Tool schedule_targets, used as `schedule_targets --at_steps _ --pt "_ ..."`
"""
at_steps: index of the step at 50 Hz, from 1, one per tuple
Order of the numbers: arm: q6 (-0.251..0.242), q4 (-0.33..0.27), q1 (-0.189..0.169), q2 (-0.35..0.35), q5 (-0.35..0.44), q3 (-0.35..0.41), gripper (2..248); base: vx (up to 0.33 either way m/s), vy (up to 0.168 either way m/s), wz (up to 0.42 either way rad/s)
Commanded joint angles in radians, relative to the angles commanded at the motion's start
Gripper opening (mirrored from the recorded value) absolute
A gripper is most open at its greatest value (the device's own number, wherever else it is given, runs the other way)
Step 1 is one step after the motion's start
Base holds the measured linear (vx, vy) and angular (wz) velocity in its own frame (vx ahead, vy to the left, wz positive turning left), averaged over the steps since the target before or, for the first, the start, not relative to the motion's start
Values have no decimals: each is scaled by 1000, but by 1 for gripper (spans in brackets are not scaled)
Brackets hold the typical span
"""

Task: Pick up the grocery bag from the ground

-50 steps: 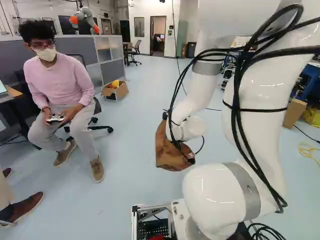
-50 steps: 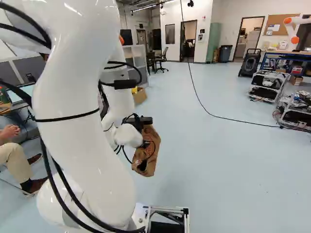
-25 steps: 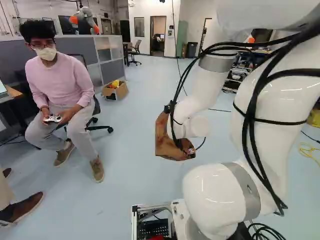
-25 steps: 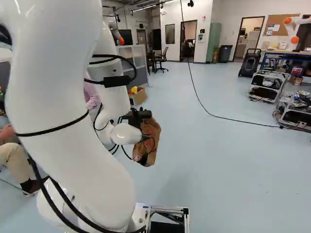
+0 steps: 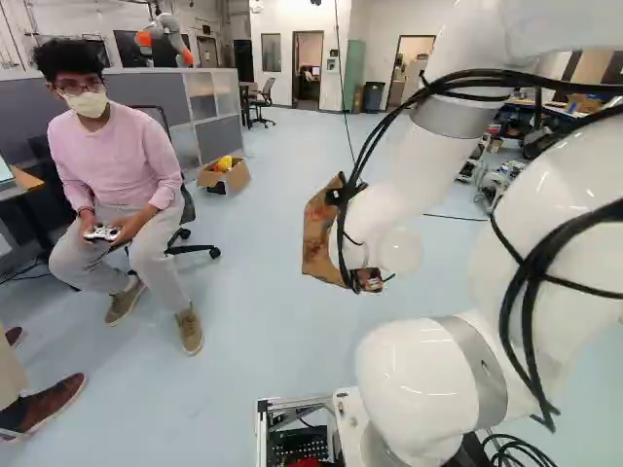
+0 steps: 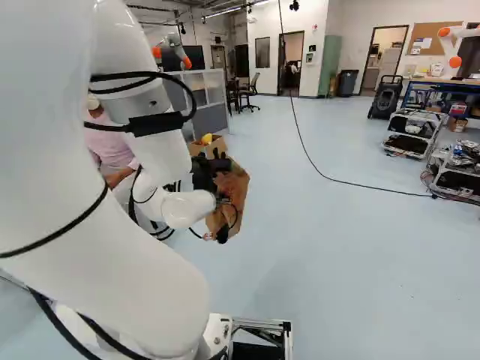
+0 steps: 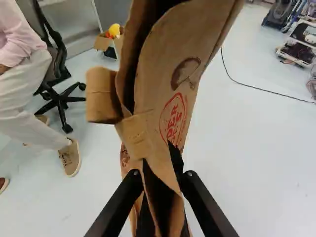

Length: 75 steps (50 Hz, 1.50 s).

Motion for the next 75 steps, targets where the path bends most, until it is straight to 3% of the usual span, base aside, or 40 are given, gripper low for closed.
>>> schedule_targets --at_steps 32,75 --pt "0 22 0 145 75 54 21 0 0 0" --pt "0 27 0 178 92 66 21 0 0 0"
